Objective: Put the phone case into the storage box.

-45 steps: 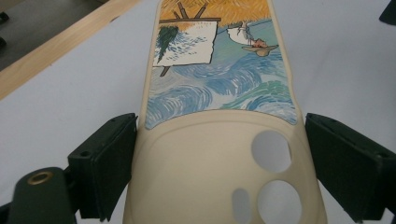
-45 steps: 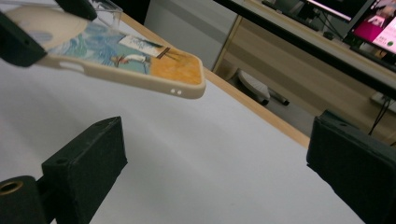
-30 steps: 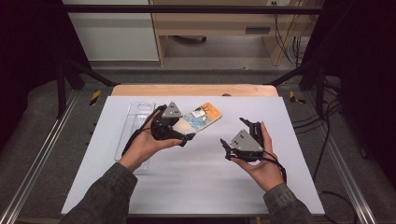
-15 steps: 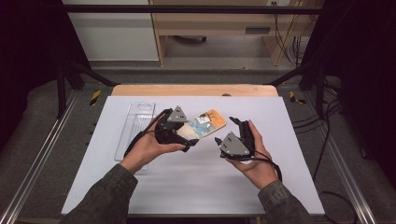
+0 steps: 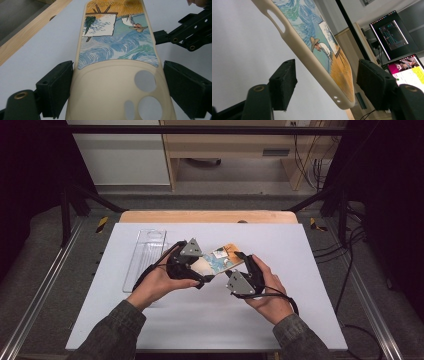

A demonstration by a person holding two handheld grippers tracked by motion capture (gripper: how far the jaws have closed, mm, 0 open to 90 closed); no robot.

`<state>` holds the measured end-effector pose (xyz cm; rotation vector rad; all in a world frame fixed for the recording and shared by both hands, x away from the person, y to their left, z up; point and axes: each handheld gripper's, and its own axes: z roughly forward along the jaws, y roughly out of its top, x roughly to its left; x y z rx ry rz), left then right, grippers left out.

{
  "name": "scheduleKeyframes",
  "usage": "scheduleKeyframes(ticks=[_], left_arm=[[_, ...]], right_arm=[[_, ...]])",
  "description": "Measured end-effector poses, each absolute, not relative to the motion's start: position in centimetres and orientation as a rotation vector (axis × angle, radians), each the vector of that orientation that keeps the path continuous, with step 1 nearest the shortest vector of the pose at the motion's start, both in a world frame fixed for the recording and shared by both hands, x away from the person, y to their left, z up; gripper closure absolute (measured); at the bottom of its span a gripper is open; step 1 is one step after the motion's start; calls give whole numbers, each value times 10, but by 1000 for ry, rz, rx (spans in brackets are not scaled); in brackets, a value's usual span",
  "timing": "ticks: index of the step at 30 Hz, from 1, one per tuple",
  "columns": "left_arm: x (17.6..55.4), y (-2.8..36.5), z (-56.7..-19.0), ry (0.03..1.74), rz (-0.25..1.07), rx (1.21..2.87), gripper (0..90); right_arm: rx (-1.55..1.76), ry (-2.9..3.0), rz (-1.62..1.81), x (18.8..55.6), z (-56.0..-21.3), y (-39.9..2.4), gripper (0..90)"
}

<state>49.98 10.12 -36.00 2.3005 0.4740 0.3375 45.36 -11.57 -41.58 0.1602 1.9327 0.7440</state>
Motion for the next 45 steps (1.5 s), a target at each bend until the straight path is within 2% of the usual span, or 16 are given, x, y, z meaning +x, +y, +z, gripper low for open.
scheduleKeyframes(ticks=[4,5,7,10,24,28,36,39,45], left_arm=[[498,100,-360,470,328,2301,111],[498,100,-359,469,324,2301,111],[497,100,-359,462,314,2308,111],[496,99,-360,464,299,2310,110],[496,102,-359,483,246,2295,109],[497,104,-359,509,216,2281,110],[501,112,-357,605,110,2168,102],[503,115,-356,632,118,2100,112],[502,122,-348,667,211,1944,34]], right_arm=[[140,1940,730,453,-417,-115,371],[129,1943,728,453,-417,-114,414],[122,1944,724,453,-417,-114,428],[103,1944,711,451,-418,-114,500],[48,1945,685,447,-420,-110,614],[3,1953,669,445,-422,-109,713],[-33,2001,670,443,-430,-106,794],[-17,2016,682,444,-431,-106,796],[46,2046,697,449,-435,-109,796]])
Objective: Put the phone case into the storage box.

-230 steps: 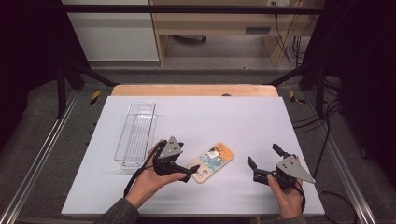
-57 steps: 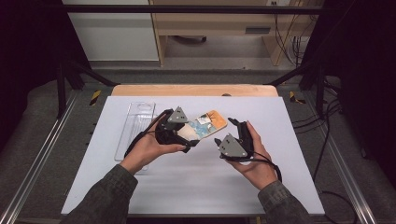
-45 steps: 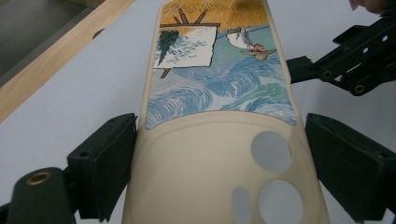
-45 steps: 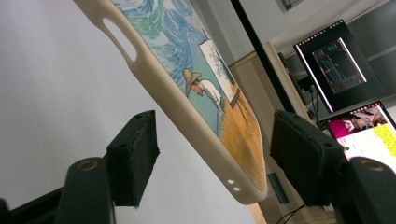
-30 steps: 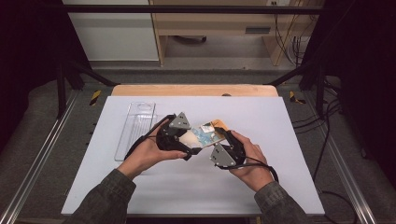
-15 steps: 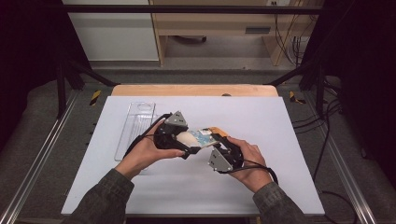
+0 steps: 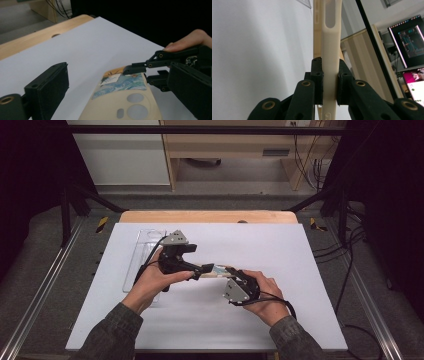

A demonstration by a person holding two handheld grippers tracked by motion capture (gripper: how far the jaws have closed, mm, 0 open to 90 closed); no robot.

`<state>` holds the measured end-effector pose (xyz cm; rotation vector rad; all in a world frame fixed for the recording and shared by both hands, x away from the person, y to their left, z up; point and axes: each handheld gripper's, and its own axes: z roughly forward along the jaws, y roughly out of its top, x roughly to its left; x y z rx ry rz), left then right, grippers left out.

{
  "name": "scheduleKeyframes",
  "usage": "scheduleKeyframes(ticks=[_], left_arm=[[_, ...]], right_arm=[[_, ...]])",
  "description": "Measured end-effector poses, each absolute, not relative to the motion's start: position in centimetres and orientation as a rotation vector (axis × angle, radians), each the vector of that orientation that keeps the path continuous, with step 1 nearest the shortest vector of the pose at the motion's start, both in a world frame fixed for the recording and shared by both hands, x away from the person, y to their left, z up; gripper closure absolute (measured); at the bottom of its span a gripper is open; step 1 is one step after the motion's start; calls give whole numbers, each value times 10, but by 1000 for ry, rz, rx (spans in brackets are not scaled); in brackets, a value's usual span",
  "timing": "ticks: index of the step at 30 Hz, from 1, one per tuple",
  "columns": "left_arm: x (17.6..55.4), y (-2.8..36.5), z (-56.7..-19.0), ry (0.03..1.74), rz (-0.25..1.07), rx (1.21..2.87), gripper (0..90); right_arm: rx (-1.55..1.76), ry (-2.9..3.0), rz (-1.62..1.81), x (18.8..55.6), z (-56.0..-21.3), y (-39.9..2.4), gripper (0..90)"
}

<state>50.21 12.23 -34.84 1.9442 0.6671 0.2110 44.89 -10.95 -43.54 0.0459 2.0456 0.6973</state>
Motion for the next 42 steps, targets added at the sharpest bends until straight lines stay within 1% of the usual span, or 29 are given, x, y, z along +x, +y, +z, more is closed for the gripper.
scheduleKeyframes(ticks=[5,11,16,17,22,31,42], left_arm=[[503,129,-346,717,265,1876,17],[500,135,-346,709,320,1813,17],[497,134,-347,696,340,1804,16],[495,132,-349,680,386,1817,16],[497,131,-358,726,340,1775,16],[498,126,-373,745,336,1778,16],[500,120,-379,779,338,1738,18]], right_arm=[[142,2062,746,456,-435,-113,796],[251,2073,809,464,-432,-118,796],[356,2067,889,470,-429,-121,796],[372,2066,905,472,-429,-121,796],[438,2058,972,475,-427,-122,796],[517,2045,1044,477,-427,-120,796],[620,2046,1200,478,-427,-112,796]])
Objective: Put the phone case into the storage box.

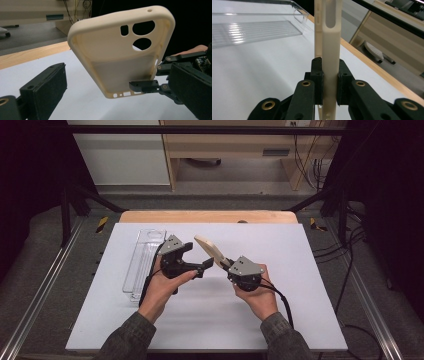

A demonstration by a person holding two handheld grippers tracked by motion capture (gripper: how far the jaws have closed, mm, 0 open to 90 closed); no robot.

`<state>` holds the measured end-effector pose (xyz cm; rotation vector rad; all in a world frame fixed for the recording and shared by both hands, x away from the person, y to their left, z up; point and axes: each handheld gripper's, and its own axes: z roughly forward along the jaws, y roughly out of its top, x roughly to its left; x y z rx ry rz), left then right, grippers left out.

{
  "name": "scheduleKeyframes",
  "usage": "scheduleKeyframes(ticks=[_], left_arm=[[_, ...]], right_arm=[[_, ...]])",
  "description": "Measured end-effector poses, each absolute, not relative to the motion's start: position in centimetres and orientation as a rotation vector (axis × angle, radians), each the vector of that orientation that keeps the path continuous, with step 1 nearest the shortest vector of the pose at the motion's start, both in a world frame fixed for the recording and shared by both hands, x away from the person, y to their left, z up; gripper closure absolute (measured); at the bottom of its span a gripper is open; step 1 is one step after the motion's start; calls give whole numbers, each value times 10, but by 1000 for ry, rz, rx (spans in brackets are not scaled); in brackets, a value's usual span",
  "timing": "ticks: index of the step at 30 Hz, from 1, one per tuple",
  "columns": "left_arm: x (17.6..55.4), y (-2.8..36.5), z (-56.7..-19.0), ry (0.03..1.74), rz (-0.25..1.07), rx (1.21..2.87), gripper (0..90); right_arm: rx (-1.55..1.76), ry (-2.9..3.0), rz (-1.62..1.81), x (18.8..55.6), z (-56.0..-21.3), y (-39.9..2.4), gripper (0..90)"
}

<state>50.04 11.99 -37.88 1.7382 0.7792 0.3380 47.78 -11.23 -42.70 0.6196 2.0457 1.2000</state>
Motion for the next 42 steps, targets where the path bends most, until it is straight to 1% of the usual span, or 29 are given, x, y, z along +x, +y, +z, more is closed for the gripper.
scheduleKeyframes(ticks=[28,42], left_arm=[[505,116,-382,821,324,1687,18],[505,117,-381,836,341,1678,19]], right_arm=[[727,2084,1357,473,-433,-96,795],[791,2095,1421,473,-436,-89,795]])
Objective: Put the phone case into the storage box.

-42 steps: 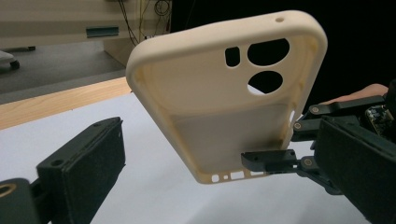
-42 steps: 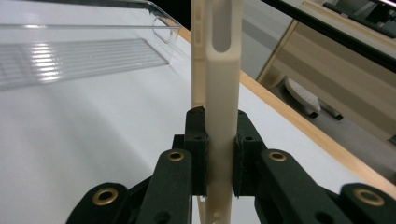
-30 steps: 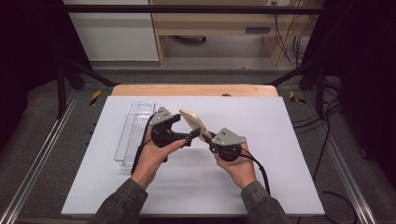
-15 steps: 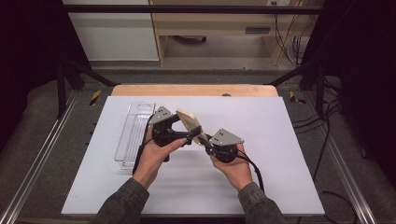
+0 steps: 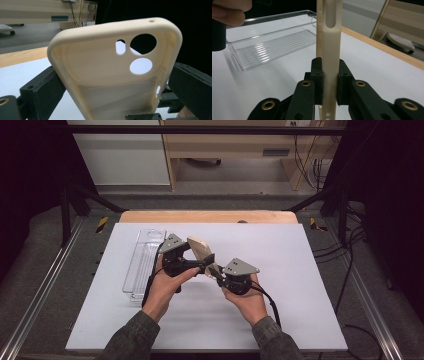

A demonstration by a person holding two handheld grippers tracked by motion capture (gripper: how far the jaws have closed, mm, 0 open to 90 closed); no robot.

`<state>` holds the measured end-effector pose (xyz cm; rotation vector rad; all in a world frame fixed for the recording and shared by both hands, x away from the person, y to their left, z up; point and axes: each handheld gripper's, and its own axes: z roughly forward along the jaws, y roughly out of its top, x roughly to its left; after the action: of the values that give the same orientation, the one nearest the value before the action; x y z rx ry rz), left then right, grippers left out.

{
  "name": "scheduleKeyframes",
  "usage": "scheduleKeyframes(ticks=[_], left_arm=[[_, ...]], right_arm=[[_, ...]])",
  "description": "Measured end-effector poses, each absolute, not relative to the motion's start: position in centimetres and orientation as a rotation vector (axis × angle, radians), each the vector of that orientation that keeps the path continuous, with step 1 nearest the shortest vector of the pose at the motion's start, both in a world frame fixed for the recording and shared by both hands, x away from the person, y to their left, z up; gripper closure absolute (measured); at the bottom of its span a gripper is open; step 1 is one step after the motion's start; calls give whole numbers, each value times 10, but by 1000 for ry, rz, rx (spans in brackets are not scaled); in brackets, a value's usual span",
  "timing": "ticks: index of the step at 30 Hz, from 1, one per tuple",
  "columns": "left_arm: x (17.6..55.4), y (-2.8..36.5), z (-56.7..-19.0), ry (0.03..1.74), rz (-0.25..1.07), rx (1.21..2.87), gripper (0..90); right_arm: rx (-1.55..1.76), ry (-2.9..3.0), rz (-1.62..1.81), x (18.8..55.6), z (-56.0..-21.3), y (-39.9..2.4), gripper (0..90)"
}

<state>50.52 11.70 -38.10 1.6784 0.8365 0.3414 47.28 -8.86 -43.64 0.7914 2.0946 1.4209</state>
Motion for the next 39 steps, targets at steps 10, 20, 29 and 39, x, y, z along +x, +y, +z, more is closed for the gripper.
scheduleKeyframes(ticks=[10,20,29,39], left_arm=[[505,119,-379,850,349,1653,71],[501,119,-377,853,371,1657,92],[499,119,-375,842,387,1656,102],[498,117,-374,825,450,1683,108]], right_arm=[[793,2090,1433,471,-436,-85,794],[811,2090,1440,471,-437,-83,793],[814,2087,1451,470,-435,-82,784],[835,2099,1425,466,-430,-85,370]])
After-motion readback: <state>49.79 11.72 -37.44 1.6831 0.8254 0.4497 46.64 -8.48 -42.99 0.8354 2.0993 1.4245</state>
